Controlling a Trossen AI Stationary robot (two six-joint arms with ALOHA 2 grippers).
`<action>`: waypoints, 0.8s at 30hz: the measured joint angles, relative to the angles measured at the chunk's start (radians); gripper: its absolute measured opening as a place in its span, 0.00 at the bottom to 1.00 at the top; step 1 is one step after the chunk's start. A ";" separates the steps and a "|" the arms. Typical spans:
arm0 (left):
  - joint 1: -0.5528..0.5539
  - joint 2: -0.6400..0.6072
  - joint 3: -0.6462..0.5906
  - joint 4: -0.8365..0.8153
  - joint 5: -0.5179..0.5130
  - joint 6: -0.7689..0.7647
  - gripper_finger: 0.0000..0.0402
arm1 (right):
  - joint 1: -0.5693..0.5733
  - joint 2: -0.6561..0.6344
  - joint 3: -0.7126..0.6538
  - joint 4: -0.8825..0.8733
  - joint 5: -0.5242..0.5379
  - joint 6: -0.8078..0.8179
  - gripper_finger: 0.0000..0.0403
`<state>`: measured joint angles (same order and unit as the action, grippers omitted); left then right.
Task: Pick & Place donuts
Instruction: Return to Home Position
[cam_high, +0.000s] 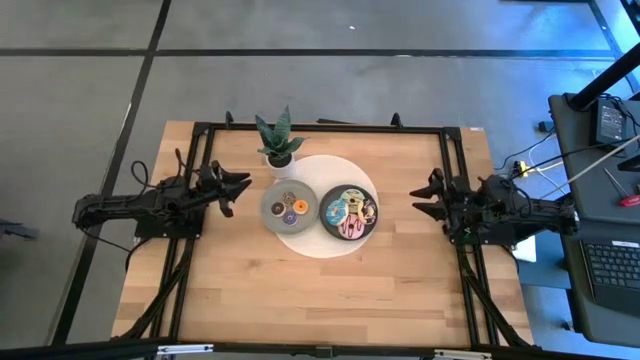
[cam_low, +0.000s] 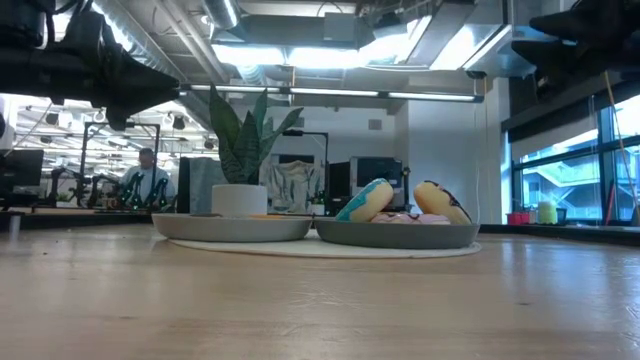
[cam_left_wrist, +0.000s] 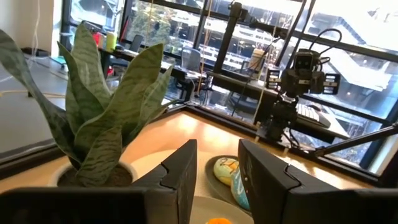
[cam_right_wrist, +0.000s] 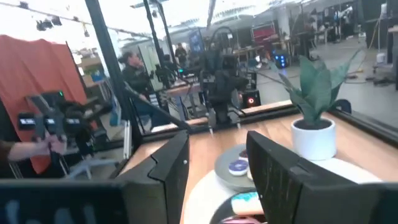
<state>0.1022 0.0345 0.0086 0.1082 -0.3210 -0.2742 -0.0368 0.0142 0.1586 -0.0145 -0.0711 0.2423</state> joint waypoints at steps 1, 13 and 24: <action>0.000 0.000 0.000 0.000 -0.002 0.007 0.29 | 0.000 0.000 -0.001 -0.002 0.003 -0.013 0.40; 0.000 0.000 0.000 0.001 -0.052 0.032 0.28 | 0.000 0.001 -0.141 0.197 0.021 -0.025 0.40; 0.000 0.000 0.000 -0.006 -0.053 0.035 0.28 | 0.000 0.000 -0.151 0.151 0.029 -0.064 0.40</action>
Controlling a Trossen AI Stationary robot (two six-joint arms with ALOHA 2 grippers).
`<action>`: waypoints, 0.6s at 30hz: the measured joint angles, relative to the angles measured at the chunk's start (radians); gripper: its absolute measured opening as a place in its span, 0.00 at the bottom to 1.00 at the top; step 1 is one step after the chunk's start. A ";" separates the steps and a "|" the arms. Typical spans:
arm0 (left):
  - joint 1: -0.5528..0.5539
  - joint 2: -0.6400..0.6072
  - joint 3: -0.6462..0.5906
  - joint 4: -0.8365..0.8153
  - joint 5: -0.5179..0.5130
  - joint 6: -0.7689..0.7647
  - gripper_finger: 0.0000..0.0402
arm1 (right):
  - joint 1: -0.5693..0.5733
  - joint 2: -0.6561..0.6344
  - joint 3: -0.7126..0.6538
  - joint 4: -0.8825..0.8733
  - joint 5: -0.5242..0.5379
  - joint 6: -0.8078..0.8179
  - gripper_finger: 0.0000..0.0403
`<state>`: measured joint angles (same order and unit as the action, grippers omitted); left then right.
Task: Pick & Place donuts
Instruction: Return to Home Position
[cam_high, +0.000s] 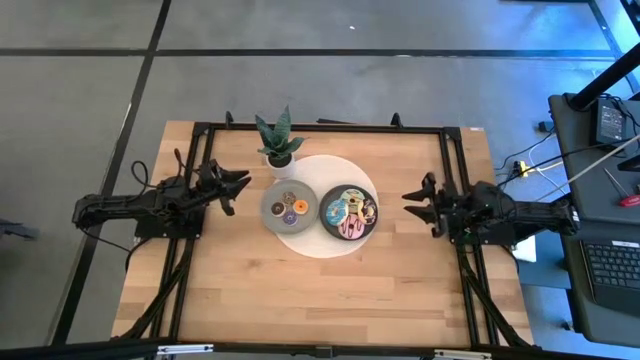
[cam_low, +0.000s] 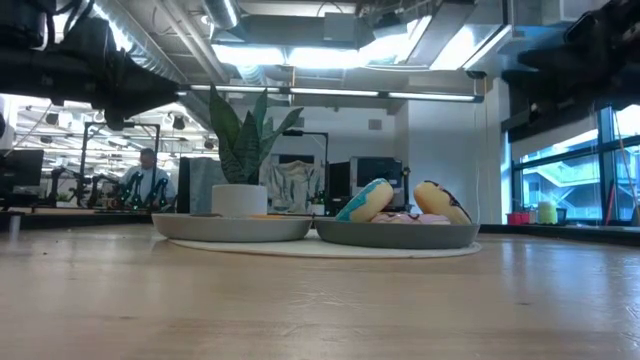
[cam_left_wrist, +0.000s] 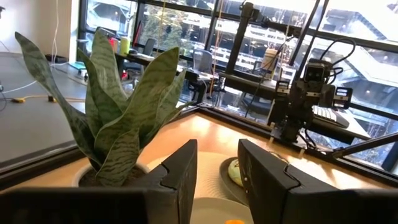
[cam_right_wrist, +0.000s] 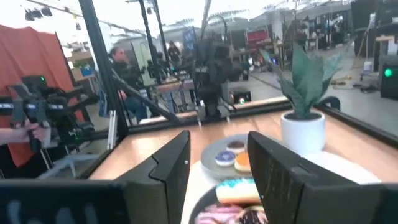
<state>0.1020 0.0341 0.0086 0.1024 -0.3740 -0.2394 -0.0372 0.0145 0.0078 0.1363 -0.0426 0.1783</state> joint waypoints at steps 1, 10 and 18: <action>0.000 0.000 0.000 -0.003 0.000 0.000 0.28 | 0.000 0.000 0.000 -0.016 0.001 0.000 0.40; 0.000 0.000 0.000 -0.038 0.001 -0.008 0.28 | 0.000 0.005 0.000 -0.118 0.000 0.026 0.40; 0.000 0.000 0.000 -0.038 0.008 -0.009 0.28 | 0.000 0.005 0.000 -0.118 -0.002 0.026 0.40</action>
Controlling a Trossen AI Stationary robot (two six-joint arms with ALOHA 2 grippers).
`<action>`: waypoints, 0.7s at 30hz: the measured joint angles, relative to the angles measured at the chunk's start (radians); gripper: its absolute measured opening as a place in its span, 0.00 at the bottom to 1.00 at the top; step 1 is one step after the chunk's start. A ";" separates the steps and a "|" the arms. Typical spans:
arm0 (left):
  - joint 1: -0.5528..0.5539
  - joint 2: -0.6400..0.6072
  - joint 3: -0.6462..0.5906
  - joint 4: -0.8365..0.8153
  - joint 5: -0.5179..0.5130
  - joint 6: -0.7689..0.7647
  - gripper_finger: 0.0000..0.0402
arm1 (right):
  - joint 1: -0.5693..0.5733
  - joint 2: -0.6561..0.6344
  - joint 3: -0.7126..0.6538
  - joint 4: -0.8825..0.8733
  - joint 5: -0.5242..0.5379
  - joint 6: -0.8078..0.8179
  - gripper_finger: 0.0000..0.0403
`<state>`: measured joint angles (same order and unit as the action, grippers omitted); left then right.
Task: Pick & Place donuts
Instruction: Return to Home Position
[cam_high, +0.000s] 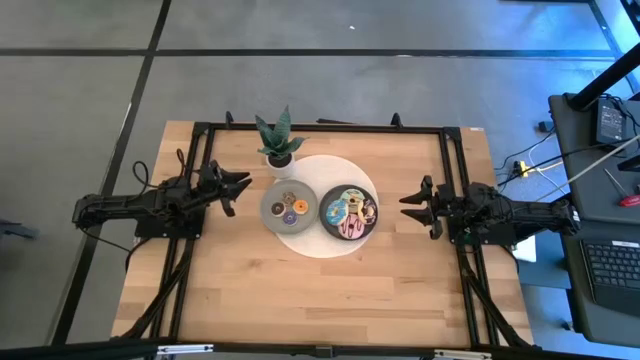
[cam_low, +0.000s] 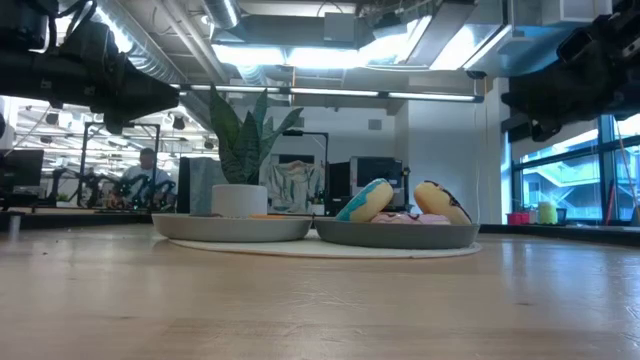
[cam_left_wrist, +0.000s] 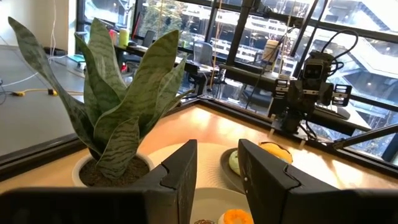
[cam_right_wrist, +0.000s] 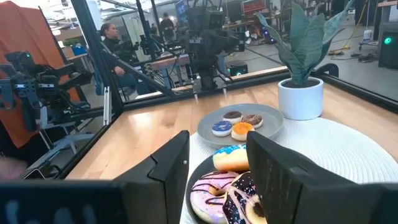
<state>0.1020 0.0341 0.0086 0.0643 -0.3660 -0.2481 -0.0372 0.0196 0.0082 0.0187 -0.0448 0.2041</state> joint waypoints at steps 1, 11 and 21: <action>0.000 0.000 0.000 0.000 0.000 0.000 0.28 | 0.000 0.000 0.000 0.000 0.000 -0.001 0.40; 0.000 0.000 0.000 0.000 0.000 0.000 0.28 | 0.000 0.000 0.000 0.000 0.000 -0.001 0.40; 0.000 0.000 0.000 0.000 0.000 0.000 0.28 | 0.000 0.000 0.000 0.000 0.000 -0.001 0.40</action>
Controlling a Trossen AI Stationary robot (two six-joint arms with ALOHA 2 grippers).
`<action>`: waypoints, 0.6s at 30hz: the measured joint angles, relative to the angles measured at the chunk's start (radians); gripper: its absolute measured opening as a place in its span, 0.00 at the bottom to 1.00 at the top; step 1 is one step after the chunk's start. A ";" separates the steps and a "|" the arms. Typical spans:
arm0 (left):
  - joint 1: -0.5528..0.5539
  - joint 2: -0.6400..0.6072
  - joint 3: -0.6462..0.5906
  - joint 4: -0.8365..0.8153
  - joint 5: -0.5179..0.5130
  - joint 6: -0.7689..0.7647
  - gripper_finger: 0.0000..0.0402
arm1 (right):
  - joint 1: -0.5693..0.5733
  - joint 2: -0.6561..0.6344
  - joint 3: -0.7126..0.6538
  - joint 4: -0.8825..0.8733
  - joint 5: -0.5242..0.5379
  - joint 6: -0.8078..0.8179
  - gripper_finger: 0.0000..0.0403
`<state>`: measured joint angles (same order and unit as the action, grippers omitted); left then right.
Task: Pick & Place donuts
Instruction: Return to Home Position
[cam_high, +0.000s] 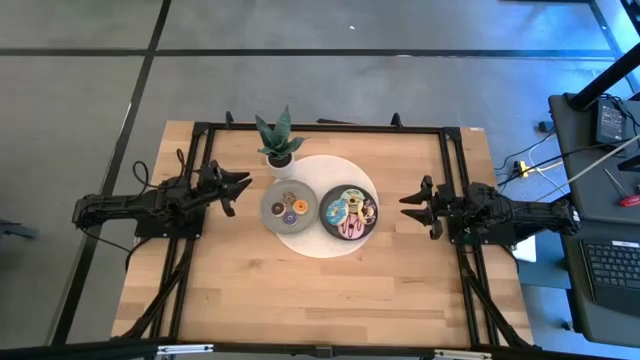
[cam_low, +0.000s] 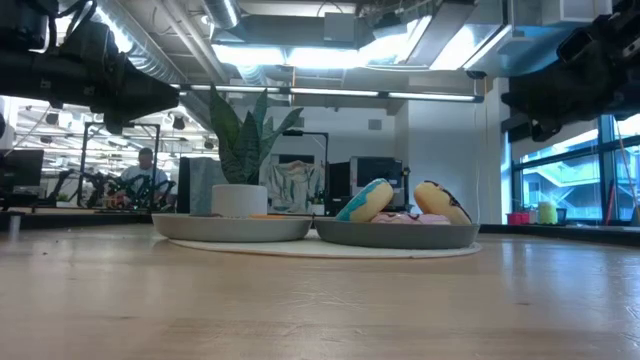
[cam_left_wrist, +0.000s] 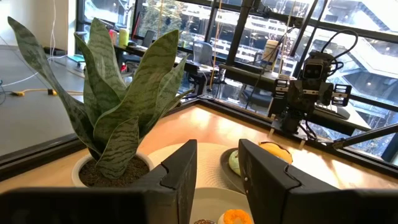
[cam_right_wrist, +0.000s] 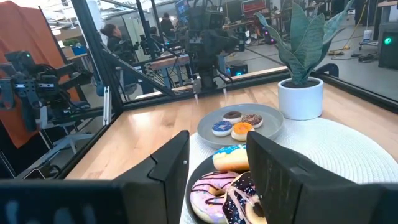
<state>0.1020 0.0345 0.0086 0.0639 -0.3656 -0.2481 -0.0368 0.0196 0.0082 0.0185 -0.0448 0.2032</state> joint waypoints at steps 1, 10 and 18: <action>0.000 0.000 0.000 0.000 0.000 0.000 0.28 | 0.000 0.000 0.000 0.000 0.000 0.000 0.40; 0.000 0.000 0.000 0.000 0.000 0.000 0.29 | 0.000 0.000 0.000 0.000 0.000 0.000 0.40; 0.000 0.000 0.000 0.000 0.000 0.000 0.28 | 0.000 0.000 0.000 0.000 0.000 -0.001 0.40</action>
<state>0.1020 0.0341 0.0086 0.0639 -0.3656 -0.2485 -0.0371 0.0196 0.0086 0.0184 -0.0448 0.2027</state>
